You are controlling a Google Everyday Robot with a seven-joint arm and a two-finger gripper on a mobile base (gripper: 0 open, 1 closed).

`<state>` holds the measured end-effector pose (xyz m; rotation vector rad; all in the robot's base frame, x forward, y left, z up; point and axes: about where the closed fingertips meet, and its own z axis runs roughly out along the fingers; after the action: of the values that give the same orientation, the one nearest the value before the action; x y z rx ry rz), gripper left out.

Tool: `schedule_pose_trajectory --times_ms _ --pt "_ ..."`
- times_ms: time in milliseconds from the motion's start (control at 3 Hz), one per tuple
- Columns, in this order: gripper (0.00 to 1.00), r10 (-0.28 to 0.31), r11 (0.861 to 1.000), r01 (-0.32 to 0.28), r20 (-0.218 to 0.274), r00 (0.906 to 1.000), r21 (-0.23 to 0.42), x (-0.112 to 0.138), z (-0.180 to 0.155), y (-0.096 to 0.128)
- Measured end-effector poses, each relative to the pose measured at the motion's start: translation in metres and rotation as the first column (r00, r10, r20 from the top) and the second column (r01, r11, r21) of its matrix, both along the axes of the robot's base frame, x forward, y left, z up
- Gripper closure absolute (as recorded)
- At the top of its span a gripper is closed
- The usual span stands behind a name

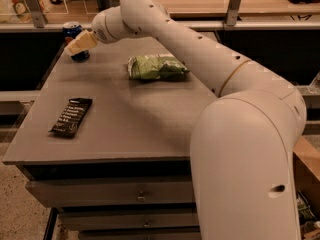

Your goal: Move pepsi can near green jalapeno chip bag

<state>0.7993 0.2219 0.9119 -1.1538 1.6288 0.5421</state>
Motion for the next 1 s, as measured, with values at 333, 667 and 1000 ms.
schedule_pose_trajectory --times_ms 333,667,1000 --pt "0.0 0.018 1.0 -0.018 -0.007 0.9998 0.008 0.003 -0.004 0.012" --pt "0.0 0.034 0.999 -0.034 -0.01 0.9994 0.014 0.005 -0.008 0.021" --pt "0.0 0.058 0.998 -0.057 -0.018 0.9982 0.034 0.007 -0.017 0.037"
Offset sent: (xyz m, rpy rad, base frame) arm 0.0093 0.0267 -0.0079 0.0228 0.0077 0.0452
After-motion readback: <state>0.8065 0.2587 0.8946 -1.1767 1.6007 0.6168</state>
